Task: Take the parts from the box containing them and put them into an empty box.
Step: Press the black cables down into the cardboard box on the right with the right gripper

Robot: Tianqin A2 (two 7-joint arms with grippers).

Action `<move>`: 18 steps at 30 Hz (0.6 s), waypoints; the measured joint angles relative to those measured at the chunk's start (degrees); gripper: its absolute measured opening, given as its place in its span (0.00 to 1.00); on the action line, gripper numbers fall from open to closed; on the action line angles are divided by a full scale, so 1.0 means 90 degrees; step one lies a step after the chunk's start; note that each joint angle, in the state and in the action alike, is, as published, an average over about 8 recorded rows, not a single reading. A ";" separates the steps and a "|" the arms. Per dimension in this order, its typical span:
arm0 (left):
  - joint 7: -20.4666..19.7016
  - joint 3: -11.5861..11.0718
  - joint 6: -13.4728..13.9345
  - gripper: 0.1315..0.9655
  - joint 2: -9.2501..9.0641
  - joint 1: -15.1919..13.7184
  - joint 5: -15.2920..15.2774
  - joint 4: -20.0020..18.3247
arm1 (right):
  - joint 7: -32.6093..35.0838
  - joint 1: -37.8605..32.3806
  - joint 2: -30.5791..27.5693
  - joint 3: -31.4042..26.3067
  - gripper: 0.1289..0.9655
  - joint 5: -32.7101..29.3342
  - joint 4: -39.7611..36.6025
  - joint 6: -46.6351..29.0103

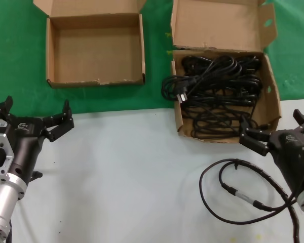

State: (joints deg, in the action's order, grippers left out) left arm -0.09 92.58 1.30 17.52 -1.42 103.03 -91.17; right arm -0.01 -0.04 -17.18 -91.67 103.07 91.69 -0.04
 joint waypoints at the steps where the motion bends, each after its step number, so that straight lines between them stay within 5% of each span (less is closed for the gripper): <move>1: 0.0000 0.0000 0.0000 0.98 0.0000 0.0000 0.0000 0.0000 | 0.0000 0.0000 0.0000 0.0000 1.00 0.0000 0.0000 0.0000; 11: 0.0000 0.0000 0.0000 0.89 0.0000 0.0000 0.0000 0.0000 | 0.0000 0.0026 -0.0063 -0.0035 1.00 0.0005 0.0035 0.0023; 18: 0.0000 0.0000 0.0000 0.74 0.0000 0.0000 0.0000 0.0000 | 0.0139 0.0071 -0.0628 -0.0311 1.00 -0.0193 0.0331 -0.0058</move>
State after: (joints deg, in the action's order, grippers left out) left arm -0.10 92.58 1.30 17.52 -1.42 103.03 -91.17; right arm 1.24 0.60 -22.84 -94.47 101.33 94.67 -0.56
